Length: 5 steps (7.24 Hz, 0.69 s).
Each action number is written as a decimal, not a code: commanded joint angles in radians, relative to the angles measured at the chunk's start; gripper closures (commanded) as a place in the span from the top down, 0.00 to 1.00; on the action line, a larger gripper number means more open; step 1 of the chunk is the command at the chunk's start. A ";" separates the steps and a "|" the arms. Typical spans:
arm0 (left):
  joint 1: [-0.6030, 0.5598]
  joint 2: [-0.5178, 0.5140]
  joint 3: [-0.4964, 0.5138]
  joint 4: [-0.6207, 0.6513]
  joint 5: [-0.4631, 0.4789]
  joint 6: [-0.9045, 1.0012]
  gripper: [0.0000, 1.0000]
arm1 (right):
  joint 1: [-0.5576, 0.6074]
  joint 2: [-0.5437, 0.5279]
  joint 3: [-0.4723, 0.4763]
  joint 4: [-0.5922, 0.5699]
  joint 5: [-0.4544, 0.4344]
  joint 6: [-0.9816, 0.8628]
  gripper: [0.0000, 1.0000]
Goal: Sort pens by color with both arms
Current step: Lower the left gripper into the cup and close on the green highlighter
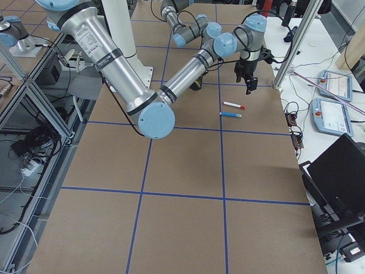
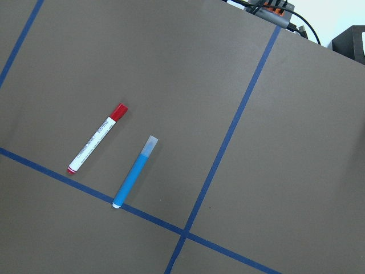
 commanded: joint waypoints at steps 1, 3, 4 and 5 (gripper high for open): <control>-0.005 0.006 -0.039 0.035 0.000 0.000 0.21 | 0.000 0.000 0.000 0.000 0.000 0.001 1.00; -0.008 0.025 -0.117 0.097 -0.002 0.002 0.16 | 0.000 -0.002 0.000 0.002 0.000 0.001 1.00; -0.009 0.035 -0.145 0.117 -0.002 0.000 0.13 | 0.000 -0.002 0.000 0.002 0.000 0.001 1.00; -0.019 0.039 -0.168 0.138 -0.002 0.002 0.11 | 0.000 0.000 0.000 0.002 0.000 0.001 1.00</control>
